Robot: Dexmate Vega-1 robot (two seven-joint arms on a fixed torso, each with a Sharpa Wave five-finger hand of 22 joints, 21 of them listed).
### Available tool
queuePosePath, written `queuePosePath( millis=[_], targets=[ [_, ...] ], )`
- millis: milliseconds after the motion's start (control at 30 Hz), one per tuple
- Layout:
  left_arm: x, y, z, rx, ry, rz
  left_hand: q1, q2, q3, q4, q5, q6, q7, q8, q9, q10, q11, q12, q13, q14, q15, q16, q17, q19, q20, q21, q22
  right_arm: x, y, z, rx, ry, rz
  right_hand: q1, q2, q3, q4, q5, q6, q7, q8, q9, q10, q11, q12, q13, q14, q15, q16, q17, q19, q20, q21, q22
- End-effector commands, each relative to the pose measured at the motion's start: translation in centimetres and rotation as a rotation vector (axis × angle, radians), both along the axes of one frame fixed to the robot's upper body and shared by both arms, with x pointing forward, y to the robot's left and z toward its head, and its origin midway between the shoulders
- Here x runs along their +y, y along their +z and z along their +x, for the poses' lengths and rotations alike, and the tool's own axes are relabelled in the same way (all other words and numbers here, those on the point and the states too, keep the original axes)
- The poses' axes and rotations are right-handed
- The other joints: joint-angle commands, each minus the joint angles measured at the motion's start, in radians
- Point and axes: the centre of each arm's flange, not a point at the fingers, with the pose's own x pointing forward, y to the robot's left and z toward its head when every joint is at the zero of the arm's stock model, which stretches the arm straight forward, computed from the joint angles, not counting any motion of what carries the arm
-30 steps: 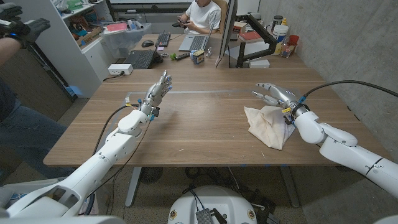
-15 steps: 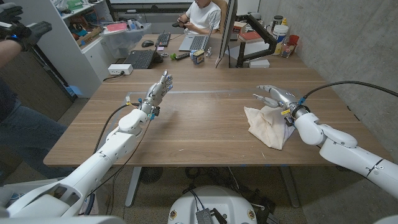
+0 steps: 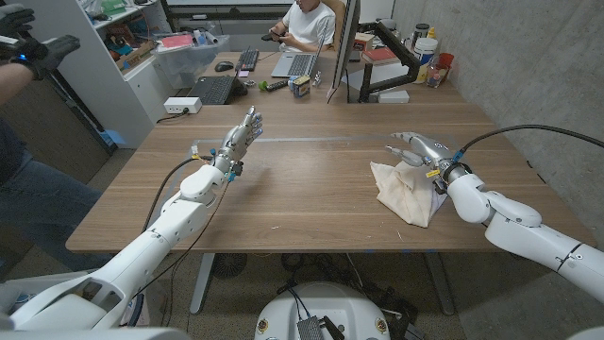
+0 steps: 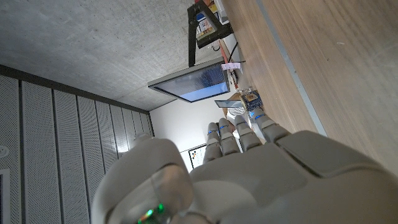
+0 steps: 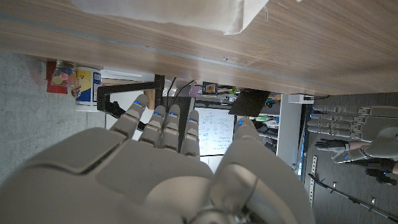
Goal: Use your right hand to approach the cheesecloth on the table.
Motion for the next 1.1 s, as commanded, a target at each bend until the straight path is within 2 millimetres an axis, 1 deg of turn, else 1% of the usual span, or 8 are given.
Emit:
queuePosePath(
  millis=[33, 233, 400, 533, 633, 733, 900, 1100],
  targets=[
    [-0.2, 0.2, 0.0, 0.002, 0.002, 0.009, 0.006, 0.007, -0.007, 0.000, -0.002, 0.010, -0.001, 0.000, 0.005, 0.000, -0.005, -0.004, 0.005, 0.002, 0.002, 0.000, 0.003, -0.001, 0.007, 0.005, 0.004, -0.3, -0.6, -0.1, 0.001, -0.033, -0.018, 0.000, 0.002, 0.004, -0.006, 0.001, 0.003, -0.009, -0.002, 0.005, -0.005, 0.001, -0.003, 0.006, -0.005, 0.001, 0.002, 0.002, -0.001, 0.001, 0.002, 0.002],
    [-0.4, 0.4, 0.2, 0.001, -0.001, 0.011, 0.007, 0.008, -0.008, 0.000, -0.002, 0.010, -0.001, 0.000, 0.005, 0.001, -0.005, -0.004, 0.005, 0.002, 0.002, 0.000, 0.003, -0.001, 0.006, 0.005, 0.004, -0.2, -0.9, -0.1, -0.006, -0.060, -0.051, 0.000, 0.002, 0.004, -0.006, 0.001, 0.002, -0.009, -0.002, 0.005, -0.006, 0.003, -0.002, 0.006, -0.005, 0.000, 0.003, 0.002, -0.002, 0.001, 0.002, 0.002],
    [-0.4, 0.3, 0.3, 0.009, -0.010, 0.006, 0.008, 0.009, -0.008, 0.000, -0.003, 0.010, -0.001, 0.000, 0.006, 0.001, 0.001, -0.004, 0.005, 0.001, 0.003, 0.000, 0.003, -0.001, 0.007, 0.005, 0.004, 0.0, -1.0, -0.2, -0.016, -0.071, -0.085, 0.000, 0.002, 0.004, -0.007, 0.001, 0.002, -0.010, -0.002, 0.005, -0.003, 0.003, -0.001, 0.006, -0.004, -0.001, 0.004, 0.002, -0.003, 0.002, 0.003, 0.002],
    [-0.4, 0.3, 0.4, 0.010, -0.006, 0.006, 0.009, 0.009, -0.009, 0.000, -0.003, 0.010, 0.001, 0.000, 0.006, 0.002, -0.003, -0.003, 0.005, 0.002, 0.003, 0.000, 0.003, -0.001, 0.005, 0.005, 0.004, 0.1, -1.1, -0.2, -0.022, -0.078, -0.109, 0.001, 0.002, 0.005, -0.008, 0.001, 0.001, -0.011, -0.002, 0.005, -0.001, 0.000, 0.001, 0.006, -0.003, -0.005, 0.004, 0.002, -0.003, 0.002, 0.004, 0.002],
    [-0.3, 0.3, 0.4, 0.013, -0.003, 0.003, 0.009, 0.010, -0.009, 0.000, -0.004, 0.010, 0.000, -0.001, 0.006, 0.002, -0.001, -0.003, 0.005, 0.002, 0.002, 0.000, 0.003, -0.001, 0.006, 0.005, 0.004, 0.2, -1.2, -0.1, -0.014, -0.084, -0.113, 0.001, 0.002, 0.005, -0.008, 0.001, 0.002, -0.013, -0.002, 0.005, -0.002, 0.000, 0.001, 0.006, -0.002, -0.006, 0.005, 0.002, -0.003, 0.002, 0.005, 0.002],
    [-0.2, 0.4, 0.4, 0.016, 0.002, 0.002, 0.009, 0.010, -0.010, 0.000, -0.004, 0.009, 0.000, -0.001, 0.006, 0.000, -0.005, -0.004, 0.005, 0.002, 0.003, 0.000, 0.003, -0.001, 0.006, 0.005, 0.004, 0.2, -1.3, 0.0, -0.006, -0.087, -0.122, 0.001, 0.001, 0.005, -0.009, 0.001, 0.001, -0.016, -0.002, 0.005, -0.004, -0.002, 0.000, 0.006, -0.002, -0.006, 0.005, 0.002, -0.005, 0.003, 0.004, 0.002],
    [-0.2, 0.4, 0.5, 0.018, 0.003, 0.003, 0.010, 0.011, -0.010, 0.001, -0.005, 0.008, 0.000, -0.001, 0.006, 0.001, -0.005, -0.004, 0.005, 0.002, 0.002, 0.000, 0.003, -0.001, 0.007, 0.005, 0.004, 0.3, -1.4, 0.2, 0.003, -0.085, -0.125, 0.002, 0.001, 0.005, -0.009, 0.001, 0.001, -0.016, -0.002, 0.005, -0.006, -0.006, 0.000, 0.006, -0.003, -0.006, 0.005, 0.002, -0.008, 0.004, 0.004, 0.002],
    [-0.4, 0.4, 0.7, 0.022, -0.002, 0.005, 0.011, 0.012, -0.011, 0.001, -0.005, 0.009, -0.001, -0.001, 0.006, 0.001, -0.002, -0.004, 0.005, 0.002, 0.002, 0.000, 0.003, -0.001, 0.007, 0.006, 0.004, 0.3, -1.7, 0.4, 0.019, -0.084, -0.130, 0.002, 0.000, 0.005, -0.010, 0.002, -0.001, -0.016, -0.002, 0.005, -0.008, -0.003, -0.001, 0.006, -0.003, -0.007, 0.005, 0.002, -0.009, 0.004, 0.004, 0.002]
  ],
)
